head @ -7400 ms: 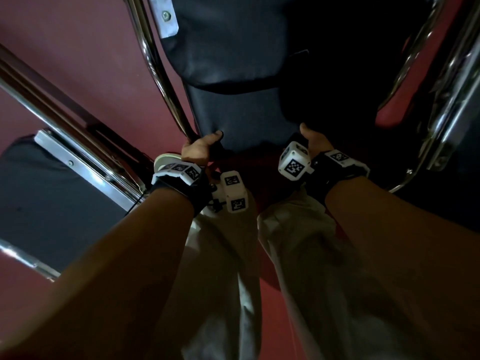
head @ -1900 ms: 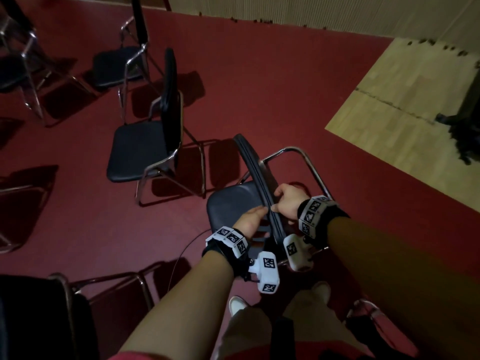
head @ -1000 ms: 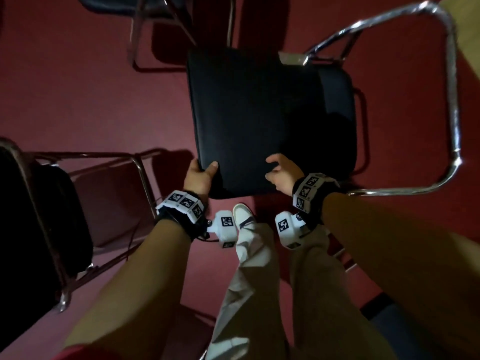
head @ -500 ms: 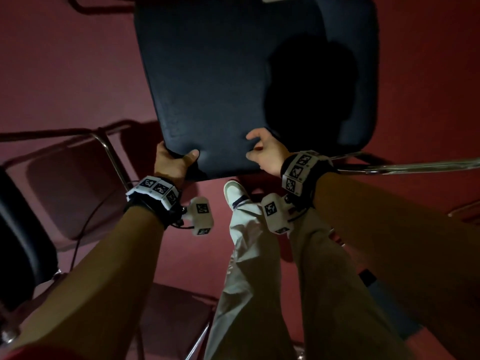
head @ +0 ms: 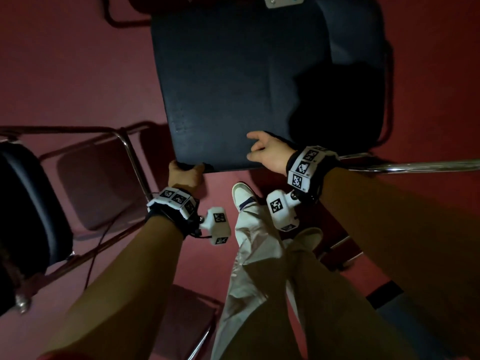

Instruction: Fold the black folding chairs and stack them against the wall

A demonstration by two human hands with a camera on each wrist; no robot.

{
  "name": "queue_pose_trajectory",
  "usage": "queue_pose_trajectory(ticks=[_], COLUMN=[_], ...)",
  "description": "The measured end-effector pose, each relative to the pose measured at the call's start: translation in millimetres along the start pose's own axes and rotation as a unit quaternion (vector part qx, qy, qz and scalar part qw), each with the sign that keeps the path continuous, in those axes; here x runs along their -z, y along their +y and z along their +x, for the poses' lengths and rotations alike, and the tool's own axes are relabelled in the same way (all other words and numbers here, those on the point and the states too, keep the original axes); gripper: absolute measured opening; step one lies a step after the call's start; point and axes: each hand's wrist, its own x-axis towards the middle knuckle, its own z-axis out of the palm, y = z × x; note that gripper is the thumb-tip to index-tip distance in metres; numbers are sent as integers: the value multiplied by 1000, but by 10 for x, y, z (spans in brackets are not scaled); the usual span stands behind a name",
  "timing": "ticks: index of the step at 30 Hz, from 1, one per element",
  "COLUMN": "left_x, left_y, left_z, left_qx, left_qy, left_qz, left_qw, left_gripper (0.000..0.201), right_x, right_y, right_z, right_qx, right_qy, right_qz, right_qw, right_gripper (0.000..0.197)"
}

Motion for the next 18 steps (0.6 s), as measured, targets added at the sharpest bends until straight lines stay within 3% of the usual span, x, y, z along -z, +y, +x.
queue_pose_trajectory(ticks=[5,10,14,18], left_x=[-266,-724,-1103,-1373], left_y=[-361,-398,-294,-152], left_z=[-652,-1272,-1608,-1757], left_qx=[113,140,149,157], left_qy=[-50,-115,-154,-169], left_qz=[-31,-60,-95,-134], left_qw=[992,982,972,964], left_gripper=[51,49,14,10], right_x=[187,638,1108,1457], right_y=[267,857,1371,1808], right_z=[-581,-1182,-1551,-1713], right_qx=[-22,-93,-102,-131], right_qy=[-1,29,56,123], right_qz=[99,222,294,421], right_qw=[995,970,949,889], right_gripper=[58,53,29,12])
